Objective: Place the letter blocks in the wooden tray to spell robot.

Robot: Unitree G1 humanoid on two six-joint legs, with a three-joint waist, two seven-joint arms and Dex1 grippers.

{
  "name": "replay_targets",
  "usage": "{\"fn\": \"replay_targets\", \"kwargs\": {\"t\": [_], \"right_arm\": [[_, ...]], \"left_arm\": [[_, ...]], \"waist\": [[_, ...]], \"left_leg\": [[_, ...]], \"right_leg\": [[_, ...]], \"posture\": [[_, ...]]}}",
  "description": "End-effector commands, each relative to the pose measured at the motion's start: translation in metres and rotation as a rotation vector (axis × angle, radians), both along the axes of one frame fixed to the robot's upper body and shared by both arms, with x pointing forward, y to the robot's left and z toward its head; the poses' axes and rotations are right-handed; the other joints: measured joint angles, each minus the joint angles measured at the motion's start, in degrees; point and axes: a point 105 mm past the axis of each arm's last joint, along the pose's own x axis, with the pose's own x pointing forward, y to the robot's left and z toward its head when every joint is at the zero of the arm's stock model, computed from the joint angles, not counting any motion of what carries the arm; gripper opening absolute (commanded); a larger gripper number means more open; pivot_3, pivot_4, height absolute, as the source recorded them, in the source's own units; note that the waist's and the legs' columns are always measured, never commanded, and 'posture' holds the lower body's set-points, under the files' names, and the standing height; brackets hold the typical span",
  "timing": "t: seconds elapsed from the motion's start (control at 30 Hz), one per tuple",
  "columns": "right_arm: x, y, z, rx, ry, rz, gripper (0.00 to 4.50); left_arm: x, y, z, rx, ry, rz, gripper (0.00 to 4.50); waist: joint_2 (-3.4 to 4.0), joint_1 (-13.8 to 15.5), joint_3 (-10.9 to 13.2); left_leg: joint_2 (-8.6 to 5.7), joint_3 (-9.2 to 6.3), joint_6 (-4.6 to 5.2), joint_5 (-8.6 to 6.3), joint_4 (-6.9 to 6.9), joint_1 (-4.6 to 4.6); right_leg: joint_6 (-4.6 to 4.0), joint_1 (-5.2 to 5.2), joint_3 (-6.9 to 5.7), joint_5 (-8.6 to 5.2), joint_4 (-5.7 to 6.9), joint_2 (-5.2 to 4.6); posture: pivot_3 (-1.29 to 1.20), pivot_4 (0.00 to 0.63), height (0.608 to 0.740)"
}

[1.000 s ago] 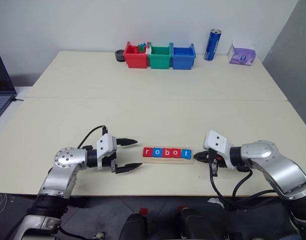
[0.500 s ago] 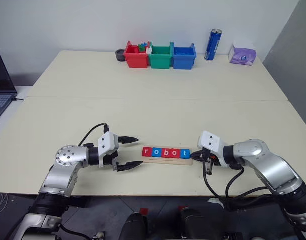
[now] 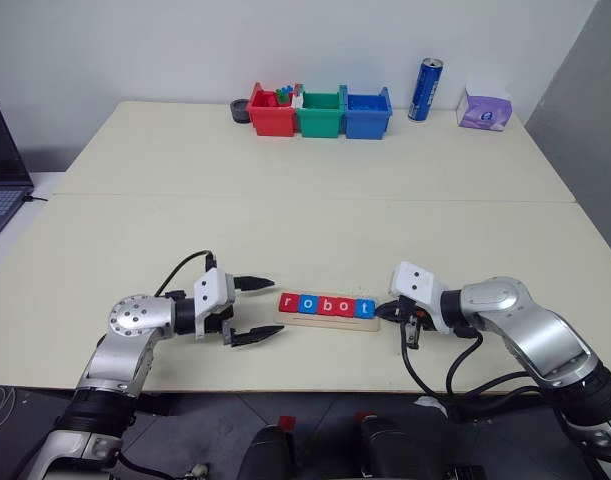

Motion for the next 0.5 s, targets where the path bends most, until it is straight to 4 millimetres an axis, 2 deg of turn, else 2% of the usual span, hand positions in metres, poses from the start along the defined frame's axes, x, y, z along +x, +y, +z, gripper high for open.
{"fn": "replay_targets", "kwargs": {"t": [0.03, 0.33, 0.43, 0.5], "right_arm": [[0.001, 0.006, 0.013, 0.019, -0.058, 0.023, 0.04], [0.002, 0.014, 0.012, 0.033, -0.067, 0.031, 0.04], [0.005, 0.011, 0.02, 0.04, -0.099, 0.022, 0.04], [0.003, 0.009, 0.033, 0.077, -0.122, 0.02, 0.04]], "left_arm": [[0.001, -0.002, 0.006, -0.007, -0.036, -0.006, 4.5], [0.001, -0.007, 0.01, -0.013, -0.042, -0.015, 4.5], [0.003, -0.008, 0.013, -0.024, -0.045, -0.007, 4.5], [0.005, -0.005, 0.018, -0.044, -0.047, 0.022, 4.5]], "waist": [[0.0, 0.0, 0.0], [0.0, 0.0, 0.0], [0.0, 0.0, 0.0], [0.0, 0.0, 0.0]], "left_leg": [[0.0, 0.0, 0.0, 0.0, 0.0, 0.0], [0.0, 0.0, 0.0, 0.0, 0.0, 0.0], [-0.01, 0.0, 0.0, 0.0, 0.0, 0.0], [0.0, -0.01, 0.0, 0.0, 0.0, 0.0]], "right_leg": [[0.0, 0.0, 0.0, 0.0, 0.0, 0.0], [0.0, 0.0, 0.01, 0.0, 0.0, 0.0], [0.0, 0.0, 0.01, 0.0, 0.0, 0.0], [0.0, 0.0, 0.01, 0.0, 0.0, 0.0]], "posture": [[0.0, 0.15, 0.74], [0.0, 0.15, 0.74], [0.0, 0.15, 0.74], [0.0, 0.15, 0.74]]}}
